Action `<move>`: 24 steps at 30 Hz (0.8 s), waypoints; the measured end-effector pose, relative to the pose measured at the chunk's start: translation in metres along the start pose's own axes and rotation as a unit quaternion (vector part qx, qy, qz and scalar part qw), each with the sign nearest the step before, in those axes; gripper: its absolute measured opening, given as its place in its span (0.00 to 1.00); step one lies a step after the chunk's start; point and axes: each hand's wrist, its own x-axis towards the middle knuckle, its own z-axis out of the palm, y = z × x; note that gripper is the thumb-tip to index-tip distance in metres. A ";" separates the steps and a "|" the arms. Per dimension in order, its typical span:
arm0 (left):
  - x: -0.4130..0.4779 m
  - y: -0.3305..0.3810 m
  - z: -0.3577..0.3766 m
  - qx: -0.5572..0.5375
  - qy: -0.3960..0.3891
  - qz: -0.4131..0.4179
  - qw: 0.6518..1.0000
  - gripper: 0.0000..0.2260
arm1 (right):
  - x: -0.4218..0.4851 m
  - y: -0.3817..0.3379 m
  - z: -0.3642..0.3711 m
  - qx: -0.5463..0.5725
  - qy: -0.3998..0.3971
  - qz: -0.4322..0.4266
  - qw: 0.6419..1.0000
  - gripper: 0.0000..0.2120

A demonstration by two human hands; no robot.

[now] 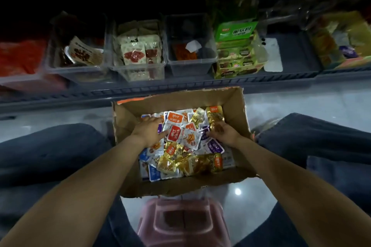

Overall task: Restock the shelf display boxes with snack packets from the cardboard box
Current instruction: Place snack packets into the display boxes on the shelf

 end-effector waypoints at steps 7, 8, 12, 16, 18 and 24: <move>0.018 0.002 0.025 -0.063 -0.046 -0.003 0.997 0.29 | 0.030 0.033 0.015 0.096 0.018 0.085 0.992 0.32; 0.019 0.003 0.027 -0.062 -0.051 -0.006 0.997 0.29 | 0.034 0.038 0.017 0.091 0.015 0.107 0.990 0.31; 0.025 0.005 0.033 -0.038 -0.069 -0.013 0.997 0.30 | 0.048 0.050 0.029 0.056 0.029 0.137 0.988 0.27; 0.030 0.004 0.036 -0.033 -0.089 -0.021 0.995 0.30 | 0.055 0.062 0.039 0.072 0.075 0.145 0.984 0.15; 0.032 0.004 0.036 -0.038 -0.095 -0.025 0.994 0.29 | 0.052 0.065 0.040 0.089 0.070 0.136 0.984 0.07; 0.028 0.012 0.031 -0.165 -0.068 -0.033 0.983 0.25 | 0.033 0.050 0.032 0.262 0.107 0.074 0.956 0.05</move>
